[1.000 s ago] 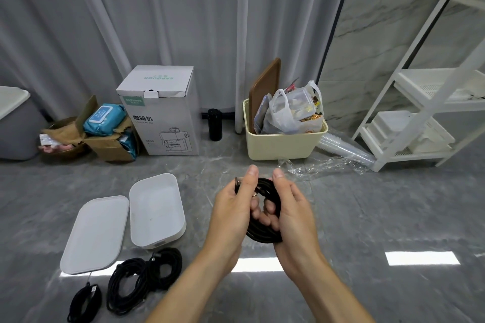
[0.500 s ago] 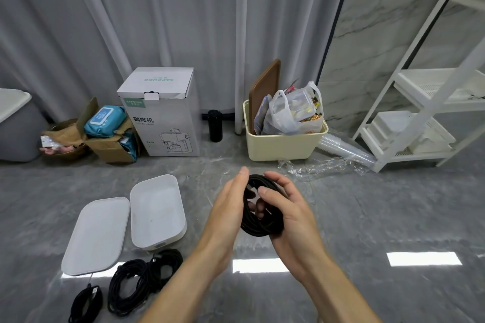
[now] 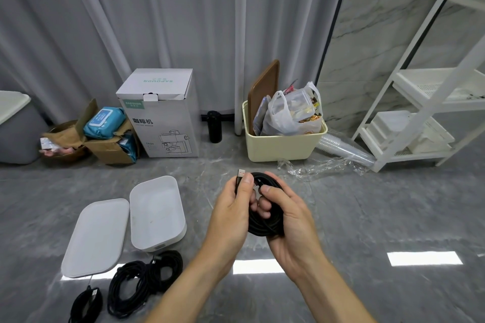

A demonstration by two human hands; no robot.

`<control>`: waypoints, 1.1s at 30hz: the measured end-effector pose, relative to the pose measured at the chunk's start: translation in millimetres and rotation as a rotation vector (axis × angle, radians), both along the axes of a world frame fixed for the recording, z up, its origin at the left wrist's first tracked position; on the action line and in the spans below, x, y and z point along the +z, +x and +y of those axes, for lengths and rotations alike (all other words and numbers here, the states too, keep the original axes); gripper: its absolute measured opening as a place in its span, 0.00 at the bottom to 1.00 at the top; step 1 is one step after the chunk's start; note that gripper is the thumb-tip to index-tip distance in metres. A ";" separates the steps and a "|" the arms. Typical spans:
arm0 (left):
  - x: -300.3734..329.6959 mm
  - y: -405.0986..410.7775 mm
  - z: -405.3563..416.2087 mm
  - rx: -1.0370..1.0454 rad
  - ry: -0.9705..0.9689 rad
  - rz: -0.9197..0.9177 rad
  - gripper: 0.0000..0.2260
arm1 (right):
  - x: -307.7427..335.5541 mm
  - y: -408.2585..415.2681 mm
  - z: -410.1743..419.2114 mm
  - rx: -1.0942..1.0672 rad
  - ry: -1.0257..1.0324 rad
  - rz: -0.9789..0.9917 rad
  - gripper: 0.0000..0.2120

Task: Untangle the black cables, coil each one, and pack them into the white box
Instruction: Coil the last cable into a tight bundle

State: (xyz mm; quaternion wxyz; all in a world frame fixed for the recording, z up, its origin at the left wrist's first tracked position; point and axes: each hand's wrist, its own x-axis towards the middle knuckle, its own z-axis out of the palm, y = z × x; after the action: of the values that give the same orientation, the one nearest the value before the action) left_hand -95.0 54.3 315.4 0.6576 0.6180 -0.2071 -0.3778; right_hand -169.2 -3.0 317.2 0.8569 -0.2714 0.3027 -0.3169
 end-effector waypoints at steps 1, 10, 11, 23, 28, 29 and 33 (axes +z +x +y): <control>1.2 -0.2 -0.1 -0.002 -0.017 0.038 0.15 | -0.5 0.2 0.2 -0.001 -0.004 -0.007 0.15; 4.5 -0.6 0.6 0.041 -0.035 0.112 0.17 | 3.1 1.8 5.2 0.006 -0.029 0.002 0.15; 4.1 -1.1 0.9 0.054 -0.029 0.078 0.16 | 2.7 2.1 5.5 -0.004 -0.021 0.009 0.16; -2.0 -1.3 -2.0 0.096 0.000 0.041 0.14 | 6.4 0.7 1.1 0.011 0.083 -0.019 0.22; 1.7 1.7 -1.0 0.061 -0.066 0.106 0.09 | 4.8 0.7 0.5 0.027 0.127 -0.091 0.15; 2.3 1.0 -1.1 0.060 -0.073 0.107 0.08 | 4.5 1.3 1.4 0.007 0.114 -0.080 0.15; 1.5 2.6 -0.8 0.060 -0.058 0.128 0.09 | 5.3 1.0 4.8 0.003 -0.070 0.090 0.16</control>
State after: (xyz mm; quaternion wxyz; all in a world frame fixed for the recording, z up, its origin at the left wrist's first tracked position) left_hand -92.3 53.5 316.9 0.6982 0.5791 -0.1568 -0.3906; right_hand -168.1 1.8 322.5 0.8329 -0.3157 0.3292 -0.3134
